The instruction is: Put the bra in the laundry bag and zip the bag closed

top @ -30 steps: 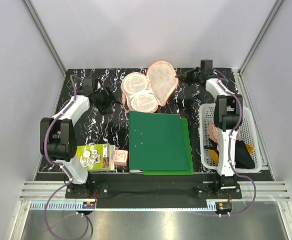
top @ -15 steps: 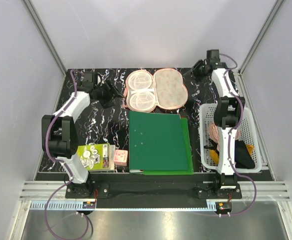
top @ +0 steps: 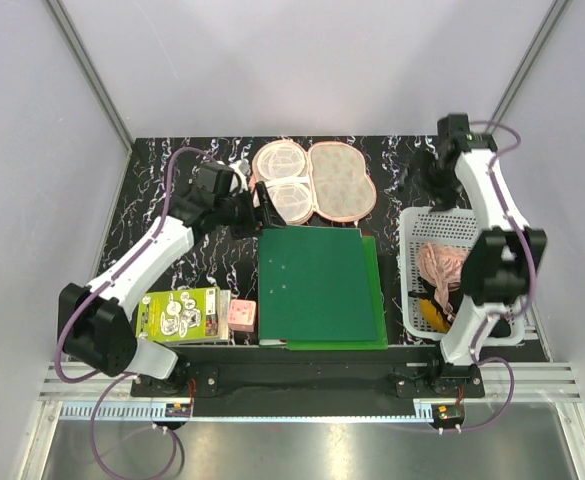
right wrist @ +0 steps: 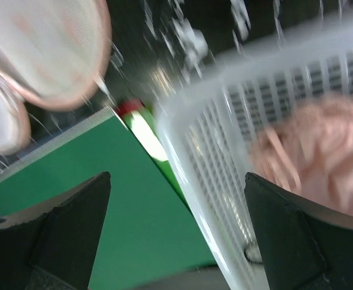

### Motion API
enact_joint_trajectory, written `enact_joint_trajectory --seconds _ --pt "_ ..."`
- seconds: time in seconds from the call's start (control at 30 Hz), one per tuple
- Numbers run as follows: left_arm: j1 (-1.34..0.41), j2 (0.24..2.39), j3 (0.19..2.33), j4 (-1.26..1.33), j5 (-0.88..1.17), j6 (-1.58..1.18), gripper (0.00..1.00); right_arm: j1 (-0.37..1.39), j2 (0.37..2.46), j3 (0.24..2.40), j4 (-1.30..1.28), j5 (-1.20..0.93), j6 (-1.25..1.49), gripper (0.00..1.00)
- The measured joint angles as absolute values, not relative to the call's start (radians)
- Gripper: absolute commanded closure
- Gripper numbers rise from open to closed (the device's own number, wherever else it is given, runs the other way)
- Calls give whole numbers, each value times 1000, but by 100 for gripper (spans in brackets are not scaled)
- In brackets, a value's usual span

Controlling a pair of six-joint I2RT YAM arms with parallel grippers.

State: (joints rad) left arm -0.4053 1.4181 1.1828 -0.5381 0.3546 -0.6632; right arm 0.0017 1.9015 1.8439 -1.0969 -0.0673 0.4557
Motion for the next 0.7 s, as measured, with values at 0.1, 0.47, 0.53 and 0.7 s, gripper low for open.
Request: enact_joint_trajectory --seconds 0.1,0.47,0.53,0.7 --pt "-456 1376 1171 -538 331 -664 24 2 1684 1561 -1073 -68 463 19" --pt "-556 1138 1044 -567 294 -719 25 -30 1342 1135 -951 45 529 27" --pt "-560 1098 1031 -574 289 -728 25 -43 1331 1117 -962 94 559 27" --pt "-561 1027 986 -583 274 -748 25 -64 1216 1103 -1031 237 633 31"
